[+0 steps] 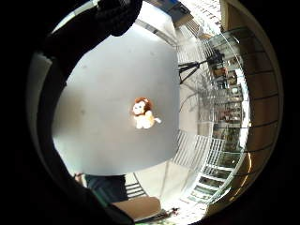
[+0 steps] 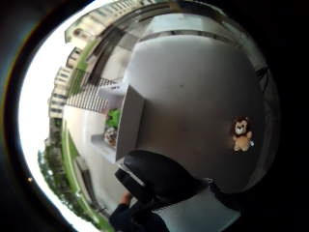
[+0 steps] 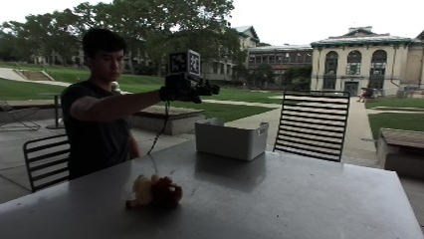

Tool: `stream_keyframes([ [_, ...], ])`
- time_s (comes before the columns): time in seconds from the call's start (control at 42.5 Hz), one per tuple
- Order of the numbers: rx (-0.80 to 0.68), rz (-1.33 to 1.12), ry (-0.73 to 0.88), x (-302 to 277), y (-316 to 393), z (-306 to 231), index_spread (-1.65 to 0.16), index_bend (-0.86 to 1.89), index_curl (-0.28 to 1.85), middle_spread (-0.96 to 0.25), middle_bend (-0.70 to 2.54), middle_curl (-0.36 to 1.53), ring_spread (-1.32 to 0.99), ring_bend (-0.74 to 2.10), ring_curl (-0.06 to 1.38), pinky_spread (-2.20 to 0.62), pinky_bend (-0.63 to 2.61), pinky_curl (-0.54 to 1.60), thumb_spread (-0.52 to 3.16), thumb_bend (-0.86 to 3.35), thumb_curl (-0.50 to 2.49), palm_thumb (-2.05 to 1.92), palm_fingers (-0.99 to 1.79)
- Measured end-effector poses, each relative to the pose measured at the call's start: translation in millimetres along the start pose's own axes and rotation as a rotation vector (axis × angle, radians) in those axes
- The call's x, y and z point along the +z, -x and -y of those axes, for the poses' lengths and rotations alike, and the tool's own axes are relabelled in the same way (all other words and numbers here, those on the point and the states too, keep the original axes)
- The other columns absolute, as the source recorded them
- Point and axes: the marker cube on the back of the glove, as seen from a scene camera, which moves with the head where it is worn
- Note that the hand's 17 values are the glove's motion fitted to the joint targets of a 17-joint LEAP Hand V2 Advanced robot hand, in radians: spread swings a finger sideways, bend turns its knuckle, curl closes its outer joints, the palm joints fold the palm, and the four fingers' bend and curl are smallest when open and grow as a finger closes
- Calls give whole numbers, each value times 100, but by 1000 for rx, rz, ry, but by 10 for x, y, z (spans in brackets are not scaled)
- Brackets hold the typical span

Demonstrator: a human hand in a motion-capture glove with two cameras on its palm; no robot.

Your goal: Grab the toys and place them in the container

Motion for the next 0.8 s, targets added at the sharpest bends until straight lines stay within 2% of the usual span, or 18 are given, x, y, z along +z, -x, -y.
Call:
stream_keyframes([
  [0.33, 161, 46, 28, 903, -1438, -12, -29, 5, 16, -4, 19, 39, -2, 32, 25, 3, 100, 30, 90, -9, 21, -12, -16],
  [0.636, 269, 63, 155, 1883, -1880, -274, -30, 5, 13, -5, 20, 39, -2, 31, 26, 3, 97, 31, 90, -9, 21, -11, -18],
  [0.801, 300, 58, 204, 2209, -1966, -396, -30, 5, 11, -4, 16, 38, -2, 32, 28, 3, 98, 31, 91, -8, 21, -10, -19],
])
